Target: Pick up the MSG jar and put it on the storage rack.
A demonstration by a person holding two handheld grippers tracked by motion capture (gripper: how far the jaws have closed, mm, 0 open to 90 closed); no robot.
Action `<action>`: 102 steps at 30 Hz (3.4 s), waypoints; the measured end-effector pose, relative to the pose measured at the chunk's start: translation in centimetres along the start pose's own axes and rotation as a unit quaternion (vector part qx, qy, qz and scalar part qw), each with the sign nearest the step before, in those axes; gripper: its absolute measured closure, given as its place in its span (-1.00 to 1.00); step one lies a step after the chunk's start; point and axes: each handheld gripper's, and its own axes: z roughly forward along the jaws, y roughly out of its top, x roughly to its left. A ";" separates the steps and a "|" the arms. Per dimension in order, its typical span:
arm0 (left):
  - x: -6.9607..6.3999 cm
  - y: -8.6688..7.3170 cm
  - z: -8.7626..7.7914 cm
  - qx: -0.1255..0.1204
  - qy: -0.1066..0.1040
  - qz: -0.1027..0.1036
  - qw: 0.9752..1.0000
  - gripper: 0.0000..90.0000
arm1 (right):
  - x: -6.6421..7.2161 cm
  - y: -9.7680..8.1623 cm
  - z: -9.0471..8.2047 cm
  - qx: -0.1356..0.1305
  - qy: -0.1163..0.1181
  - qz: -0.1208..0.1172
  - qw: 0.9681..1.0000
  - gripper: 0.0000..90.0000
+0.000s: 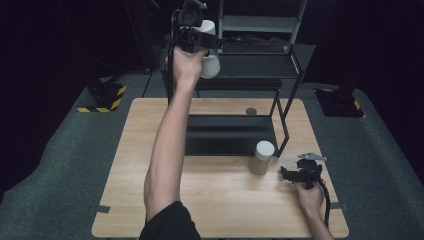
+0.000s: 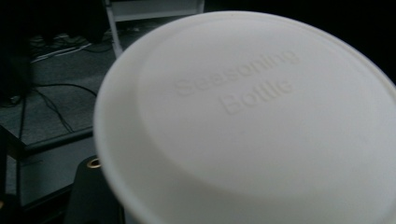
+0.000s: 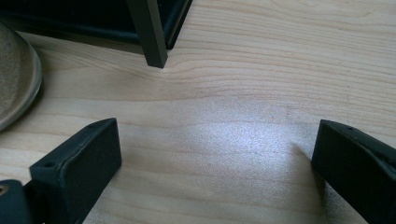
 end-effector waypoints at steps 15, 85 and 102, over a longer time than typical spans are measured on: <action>-1.1 0.5 3.3 0.007 0.033 0.005 0.999 -0.21 | 0.0 0.0 0.0 0.000 0.000 0.000 1.000 -0.98; -0.1 -7.7 -1.7 -0.039 -0.012 0.038 0.998 -0.89 | 0.1 0.1 0.1 0.001 0.001 0.003 1.000 -0.98; 0.2 -10.7 -1.6 -0.042 -0.025 0.044 0.998 -0.89 | 0.0 0.1 0.1 0.000 0.001 0.001 1.000 -0.98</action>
